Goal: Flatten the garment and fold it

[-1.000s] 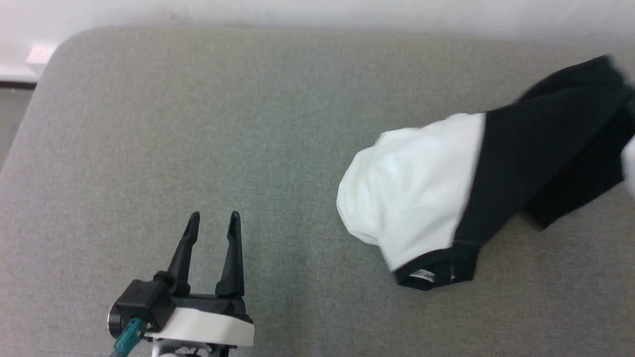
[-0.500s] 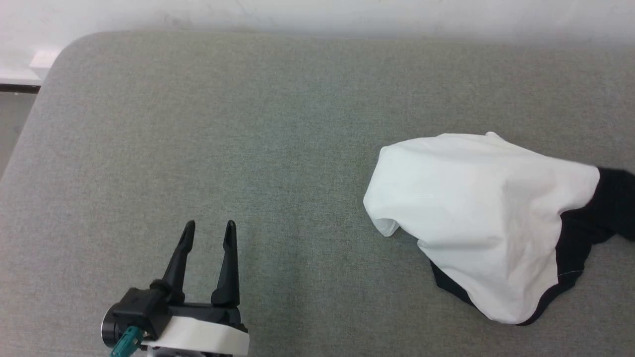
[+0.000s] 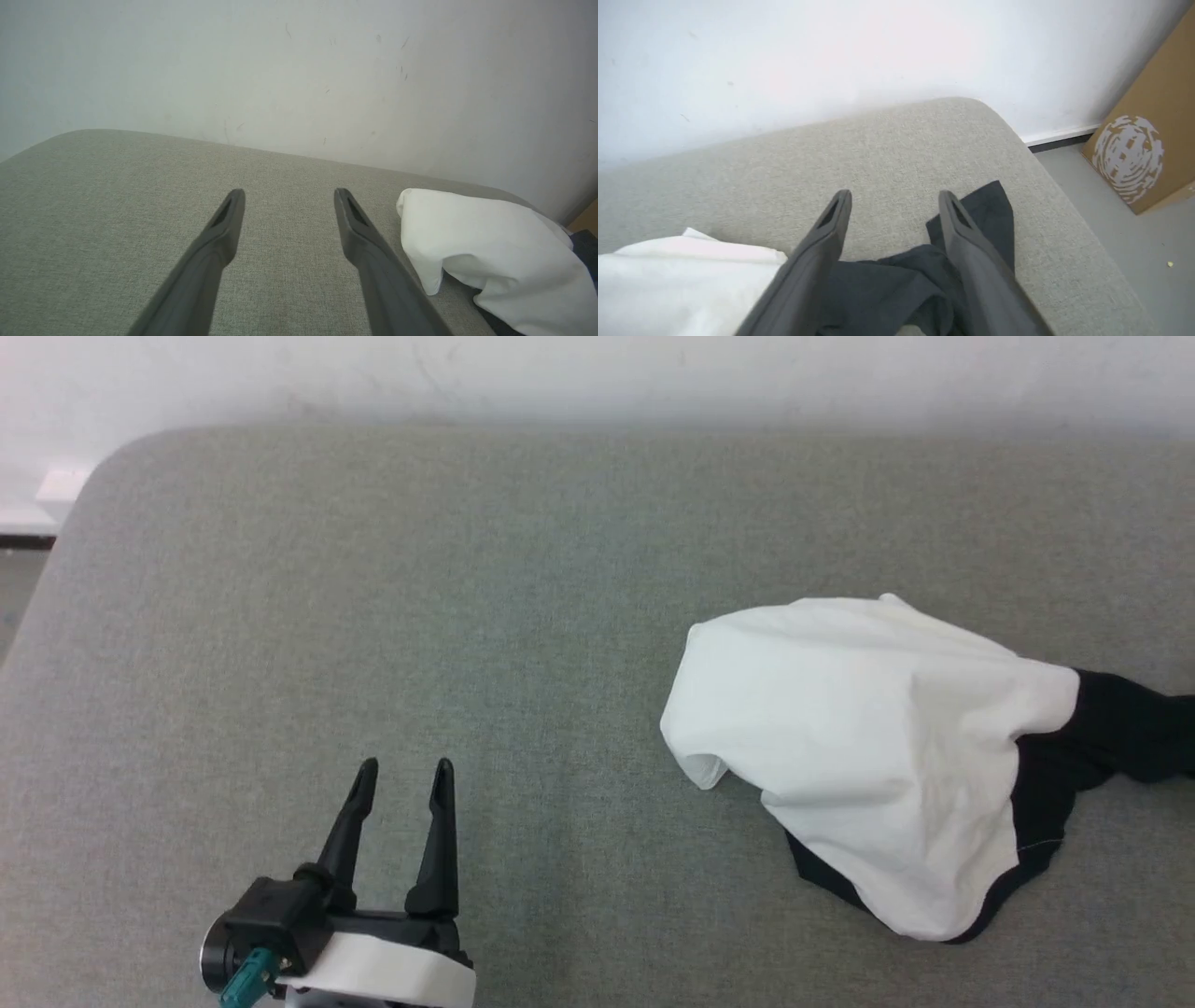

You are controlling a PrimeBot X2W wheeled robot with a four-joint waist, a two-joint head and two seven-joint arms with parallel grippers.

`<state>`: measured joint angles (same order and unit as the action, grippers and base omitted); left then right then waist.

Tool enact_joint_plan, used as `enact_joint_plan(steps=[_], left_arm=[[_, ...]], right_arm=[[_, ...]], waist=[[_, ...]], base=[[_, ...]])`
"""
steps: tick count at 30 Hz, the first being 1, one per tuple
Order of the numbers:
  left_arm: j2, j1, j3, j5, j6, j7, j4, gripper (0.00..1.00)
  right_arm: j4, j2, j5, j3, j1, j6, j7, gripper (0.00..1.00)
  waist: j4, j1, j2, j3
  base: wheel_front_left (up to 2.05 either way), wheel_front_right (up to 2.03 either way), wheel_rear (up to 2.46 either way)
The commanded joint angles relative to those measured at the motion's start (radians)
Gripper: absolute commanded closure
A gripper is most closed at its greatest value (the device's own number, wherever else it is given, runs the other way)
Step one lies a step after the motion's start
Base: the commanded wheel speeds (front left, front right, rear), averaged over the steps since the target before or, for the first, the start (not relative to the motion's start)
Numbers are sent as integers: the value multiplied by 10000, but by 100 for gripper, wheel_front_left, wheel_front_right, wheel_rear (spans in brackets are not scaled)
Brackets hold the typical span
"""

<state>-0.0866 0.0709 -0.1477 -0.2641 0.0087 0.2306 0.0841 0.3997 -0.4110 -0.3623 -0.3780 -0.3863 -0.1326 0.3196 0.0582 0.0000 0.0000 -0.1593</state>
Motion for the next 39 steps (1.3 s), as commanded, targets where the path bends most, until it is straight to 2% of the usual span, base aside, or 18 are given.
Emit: enact_joint_plan(steps=[1, 8, 12, 16, 21, 27, 31, 34, 39], left_arm=[[7, 62, -13, -70, -12, 63, -23, 0], [75, 111, -105, -256, -88, 174, -236, 0], [120, 64, -192, -299, -101, 221, -289, 0], [171, -132, -287, -300, -95, 261, -322, 0], [246, -467, -549, -281, -121, 293, -432, 0], [316, -848, -830, -324, -104, 307, -484, 0], [343, -1091, -975, -360, -85, 309, -451, 0], [354, -1251, -1096, -397, -64, 310, -449, 0], [360, -1454, -1290, -558, 56, 311, -416, 0]], right_arm=[[-148, 51, -87, -8, -111, 19, 52, 0], [-2008, 692, -435, 406, -437, 19, 1131, 0], [-2249, 1135, -33, 498, -916, 19, 1831, 0], [-2055, 1301, 439, 992, -1556, 19, 2513, 0], [-1395, 970, 616, 2144, -2112, 19, 3661, 0], [-792, 142, 668, 2968, -2378, 19, 5104, 0], [-731, -519, 289, 3475, -2123, 19, 5992, 0], [-812, -968, 70, 3719, -1807, 19, 6259, 0], [-932, -1329, -736, 4216, -1177, 19, 6950, 0]], waist=[[-112, 0, 0, 287], [144, 0, 0, 517], [467, 0, 0, 214], [833, 0, 0, -305], [1340, 0, 0, -962], [1890, 0, 0, -1630], [2151, 0, 0, -2043], [2300, 0, 0, -2299], [2396, 0, 0, -2533]], base=[[0, 0, 0], [0, 0, 0], [0, 0, 0], [0, 0, 0], [0, 0, 0], [0, 0, 0], [0, 0, 0], [0, 0, 0], [0, 0, 0]])
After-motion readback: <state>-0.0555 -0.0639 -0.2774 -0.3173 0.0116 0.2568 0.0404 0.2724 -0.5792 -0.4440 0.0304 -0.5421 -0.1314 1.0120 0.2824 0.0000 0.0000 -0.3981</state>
